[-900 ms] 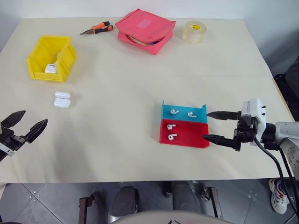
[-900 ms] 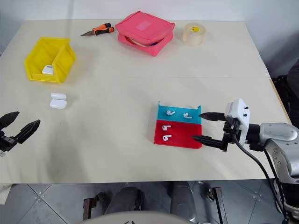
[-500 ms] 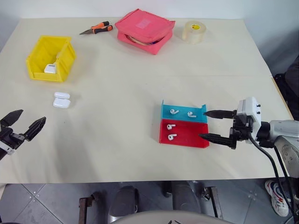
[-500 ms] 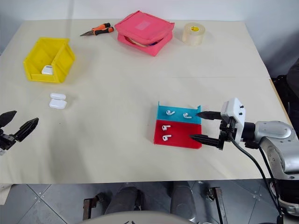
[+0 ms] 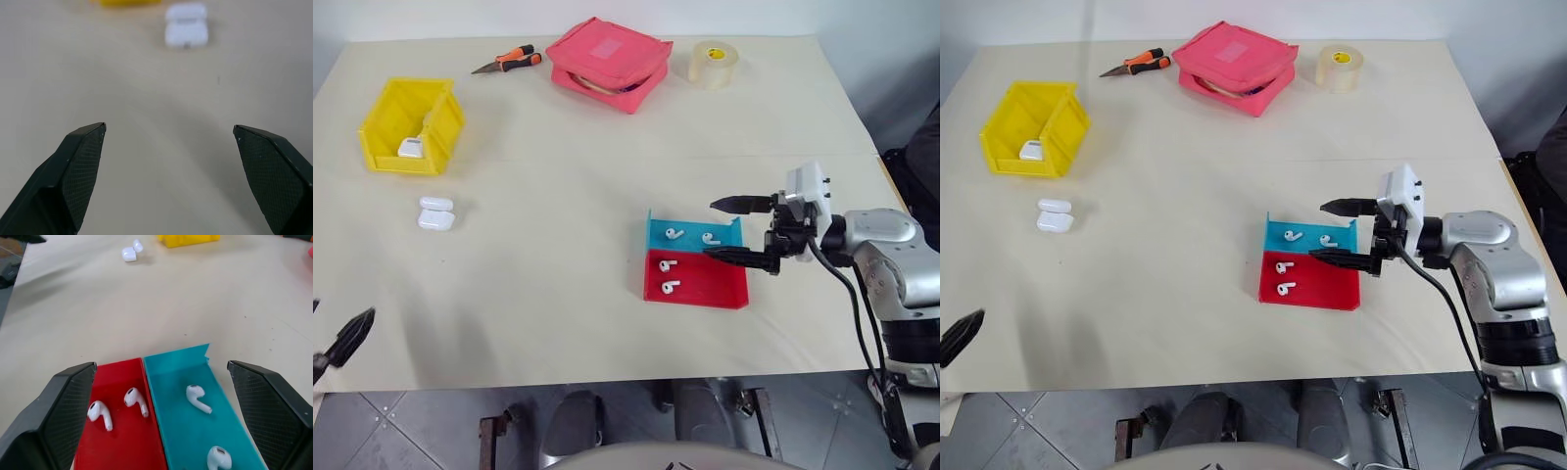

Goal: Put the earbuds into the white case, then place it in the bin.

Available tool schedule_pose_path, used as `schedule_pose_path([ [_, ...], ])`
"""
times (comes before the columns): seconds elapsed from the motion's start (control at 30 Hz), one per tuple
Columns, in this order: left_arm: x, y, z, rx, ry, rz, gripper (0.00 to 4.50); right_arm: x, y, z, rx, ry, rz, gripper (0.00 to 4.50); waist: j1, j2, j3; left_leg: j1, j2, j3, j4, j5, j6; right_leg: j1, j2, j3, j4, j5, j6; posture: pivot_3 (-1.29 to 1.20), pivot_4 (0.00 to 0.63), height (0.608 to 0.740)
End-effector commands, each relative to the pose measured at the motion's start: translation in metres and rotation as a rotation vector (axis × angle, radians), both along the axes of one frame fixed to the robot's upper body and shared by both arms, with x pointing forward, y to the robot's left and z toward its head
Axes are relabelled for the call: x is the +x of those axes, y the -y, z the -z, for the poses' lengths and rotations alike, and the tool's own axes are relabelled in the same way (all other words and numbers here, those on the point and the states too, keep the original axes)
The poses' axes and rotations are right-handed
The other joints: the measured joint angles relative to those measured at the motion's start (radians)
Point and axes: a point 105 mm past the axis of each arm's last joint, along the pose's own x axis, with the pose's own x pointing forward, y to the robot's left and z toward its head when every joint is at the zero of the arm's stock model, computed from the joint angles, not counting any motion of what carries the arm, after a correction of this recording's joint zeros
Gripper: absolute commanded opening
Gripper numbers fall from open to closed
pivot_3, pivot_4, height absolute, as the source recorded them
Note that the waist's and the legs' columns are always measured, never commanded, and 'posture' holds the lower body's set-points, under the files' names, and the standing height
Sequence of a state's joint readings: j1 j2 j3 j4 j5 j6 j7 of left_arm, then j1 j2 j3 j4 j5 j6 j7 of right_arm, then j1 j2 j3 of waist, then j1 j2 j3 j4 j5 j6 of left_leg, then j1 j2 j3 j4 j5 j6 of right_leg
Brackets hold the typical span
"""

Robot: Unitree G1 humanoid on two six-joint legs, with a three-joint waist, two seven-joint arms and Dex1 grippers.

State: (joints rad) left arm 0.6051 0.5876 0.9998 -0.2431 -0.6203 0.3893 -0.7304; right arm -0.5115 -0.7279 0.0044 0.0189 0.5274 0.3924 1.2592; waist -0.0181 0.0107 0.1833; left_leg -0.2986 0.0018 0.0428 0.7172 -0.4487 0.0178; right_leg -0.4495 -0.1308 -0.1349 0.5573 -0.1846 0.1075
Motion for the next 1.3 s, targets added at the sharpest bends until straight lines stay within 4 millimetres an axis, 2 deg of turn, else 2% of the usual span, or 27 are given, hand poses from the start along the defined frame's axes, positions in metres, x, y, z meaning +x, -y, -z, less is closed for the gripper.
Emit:
schedule_pose_path([
  [0.03,-0.009,0.003,-0.015,0.027,0.034,-0.005,4.44,0.001,-0.003,-0.009,0.005,0.036,-0.040,4.50,0.006,0.001,0.000,0.000,0.000,0.000,0.000,0.000,0.000,0.000,0.000,0.000,0.000,0.000,0.000,0.00,0.150,0.740],
  [0.17,-0.006,0.007,-0.023,0.010,0.080,-0.010,4.44,0.001,-0.007,-0.013,0.014,0.044,-0.080,4.50,0.015,0.001,0.001,0.000,0.000,0.000,0.000,-0.001,0.001,0.000,0.000,0.000,0.000,0.000,0.000,0.00,0.150,0.740],
  [0.27,0.009,0.010,-0.026,0.022,0.078,0.015,4.44,0.001,-0.009,-0.015,0.005,0.062,-0.092,4.50,0.017,0.002,0.001,-0.001,0.000,0.000,0.001,-0.001,0.002,-0.001,-0.001,0.000,0.000,0.000,0.000,0.00,0.150,0.740],
  [0.4,0.043,0.011,-0.033,0.032,0.067,0.047,4.44,0.001,-0.012,-0.016,-0.002,0.077,-0.097,4.50,0.020,0.002,0.001,-0.001,-0.001,-0.002,0.002,-0.001,0.001,0.000,0.000,0.000,0.001,0.000,0.000,0.00,0.150,0.740],
  [0.5,0.085,0.013,-0.032,0.007,-0.033,0.086,4.44,0.001,-0.014,-0.015,-0.004,0.084,-0.089,4.50,0.019,0.003,0.002,-0.001,-0.001,-0.002,0.002,-0.001,0.001,0.000,0.000,0.000,0.002,0.000,0.000,0.00,0.150,0.740],
  [0.57,0.104,0.012,-0.031,0.001,-0.100,0.090,4.44,0.002,-0.014,-0.014,-0.006,0.087,-0.078,4.50,0.014,0.004,0.002,-0.001,-0.002,0.000,0.002,-0.001,0.001,0.000,0.001,0.000,0.002,0.000,0.000,0.00,0.150,0.740],
  [0.63,0.127,0.010,-0.021,-0.019,-0.253,0.056,4.44,0.001,-0.014,-0.013,-0.003,0.087,-0.070,4.50,0.011,0.004,0.002,0.000,-0.003,0.002,0.001,-0.001,0.001,0.000,0.001,0.000,0.002,0.000,0.000,0.00,0.150,0.740],
  [0.77,0.156,0.012,-0.021,0.027,-0.361,0.059,4.44,-0.004,-0.014,-0.011,0.001,0.083,-0.058,4.50,-0.004,0.004,0.002,0.001,-0.003,0.014,-0.002,-0.001,0.001,-0.001,0.002,-0.005,0.002,0.000,-0.001,0.00,0.150,0.740],
  [0.9,0.188,0.022,-0.024,0.026,-0.411,0.087,4.44,-0.008,-0.012,-0.008,-0.004,0.070,-0.042,4.50,-0.015,0.004,0.002,0.001,-0.003,0.016,-0.002,-0.001,0.001,-0.002,0.001,-0.012,0.002,0.000,-0.001,0.00,0.150,0.740],
  [1.13,0.215,0.033,-0.022,0.070,-0.520,0.114,4.44,-0.010,-0.011,-0.008,-0.006,0.063,-0.029,4.50,-0.036,0.004,0.002,0.002,-0.002,0.017,-0.001,0.000,0.000,-0.001,0.001,-0.013,0.003,0.000,-0.001,0.00,0.150,0.740],
  [1.3,0.216,0.029,-0.012,0.073,-0.661,0.065,4.44,-0.009,-0.011,-0.007,-0.012,0.061,-0.024,4.50,-0.036,0.004,0.002,0.001,-0.002,0.017,0.000,0.000,0.001,-0.001,0.001,-0.012,0.004,0.000,-0.001,0.00,0.150,0.740],
])
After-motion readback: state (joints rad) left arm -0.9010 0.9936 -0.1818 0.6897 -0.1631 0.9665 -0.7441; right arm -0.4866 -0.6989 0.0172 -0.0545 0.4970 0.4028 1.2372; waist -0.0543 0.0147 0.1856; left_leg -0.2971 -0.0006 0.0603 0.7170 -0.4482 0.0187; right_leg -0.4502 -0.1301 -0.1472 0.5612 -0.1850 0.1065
